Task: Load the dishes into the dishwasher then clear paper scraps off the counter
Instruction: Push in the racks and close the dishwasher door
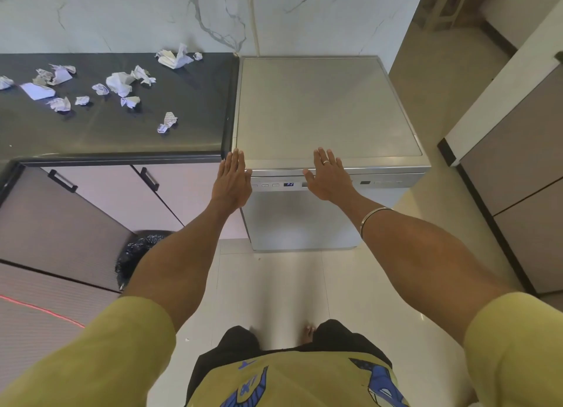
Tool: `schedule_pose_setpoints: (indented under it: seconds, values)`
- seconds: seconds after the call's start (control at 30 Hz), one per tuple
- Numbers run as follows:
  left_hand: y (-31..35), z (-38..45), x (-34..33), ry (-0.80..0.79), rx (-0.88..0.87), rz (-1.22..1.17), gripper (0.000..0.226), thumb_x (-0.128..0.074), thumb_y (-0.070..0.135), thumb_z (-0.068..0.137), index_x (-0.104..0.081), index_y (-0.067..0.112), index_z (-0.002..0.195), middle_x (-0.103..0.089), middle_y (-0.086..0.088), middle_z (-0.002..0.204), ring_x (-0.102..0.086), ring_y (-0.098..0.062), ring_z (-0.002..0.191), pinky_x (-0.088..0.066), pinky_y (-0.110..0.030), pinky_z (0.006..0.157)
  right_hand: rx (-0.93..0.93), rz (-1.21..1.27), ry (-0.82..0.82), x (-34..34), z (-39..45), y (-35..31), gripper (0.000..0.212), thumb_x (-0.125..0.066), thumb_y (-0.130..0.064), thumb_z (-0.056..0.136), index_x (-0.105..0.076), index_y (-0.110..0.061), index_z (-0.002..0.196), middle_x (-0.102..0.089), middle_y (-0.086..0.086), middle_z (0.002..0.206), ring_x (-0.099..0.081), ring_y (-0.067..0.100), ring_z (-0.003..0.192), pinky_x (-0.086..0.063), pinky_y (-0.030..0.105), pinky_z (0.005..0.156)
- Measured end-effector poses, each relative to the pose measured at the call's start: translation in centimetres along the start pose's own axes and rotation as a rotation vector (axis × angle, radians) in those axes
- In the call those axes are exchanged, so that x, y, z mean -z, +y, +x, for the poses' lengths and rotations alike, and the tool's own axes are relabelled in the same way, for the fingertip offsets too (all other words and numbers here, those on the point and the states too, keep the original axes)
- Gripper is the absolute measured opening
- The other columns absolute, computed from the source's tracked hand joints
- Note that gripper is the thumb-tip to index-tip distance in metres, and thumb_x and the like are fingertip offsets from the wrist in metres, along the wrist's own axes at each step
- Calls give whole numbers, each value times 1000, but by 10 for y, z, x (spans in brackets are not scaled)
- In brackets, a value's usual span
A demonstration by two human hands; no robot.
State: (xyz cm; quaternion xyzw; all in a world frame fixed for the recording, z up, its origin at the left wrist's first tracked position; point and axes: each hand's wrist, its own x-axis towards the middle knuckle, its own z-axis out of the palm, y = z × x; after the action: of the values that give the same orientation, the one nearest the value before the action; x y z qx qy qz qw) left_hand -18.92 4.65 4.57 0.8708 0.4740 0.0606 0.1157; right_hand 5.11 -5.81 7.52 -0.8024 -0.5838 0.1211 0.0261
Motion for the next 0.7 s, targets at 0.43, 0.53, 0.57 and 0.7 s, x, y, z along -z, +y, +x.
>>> schedule_pose_setpoints:
  seconds: [0.43,0.53,0.57,0.7]
  values:
    - [15,-2,23,-58,20,-23,59,-14,33,108,3,4,156,7,-11,165,10,-25,152,3,-41,124,-10,15,-13,20,-3,1,71,-22,-49,103,-4,-5,156,0,9,165,3,27,152,-2,43,123]
    - [19,-4,31,-60,26,-22,59,-15,33,108,2,4,156,6,-11,165,10,-25,152,3,-40,124,-8,12,-27,28,-5,0,71,-21,-50,103,-5,-5,156,0,9,165,3,27,152,-3,43,123]
    - [20,-5,35,-60,31,-22,59,-15,33,108,2,4,156,6,-12,165,9,-25,152,3,-40,124,-6,13,-28,31,-5,-1,71,-21,-50,103,-5,-5,156,-1,10,165,3,27,152,-3,44,123]
    - [26,-3,47,-55,32,-15,59,-15,33,108,2,4,156,6,-12,165,9,-25,152,2,-39,124,5,17,-20,43,-1,-5,70,-21,-49,103,-6,-5,156,-1,10,165,2,27,152,-4,44,123]
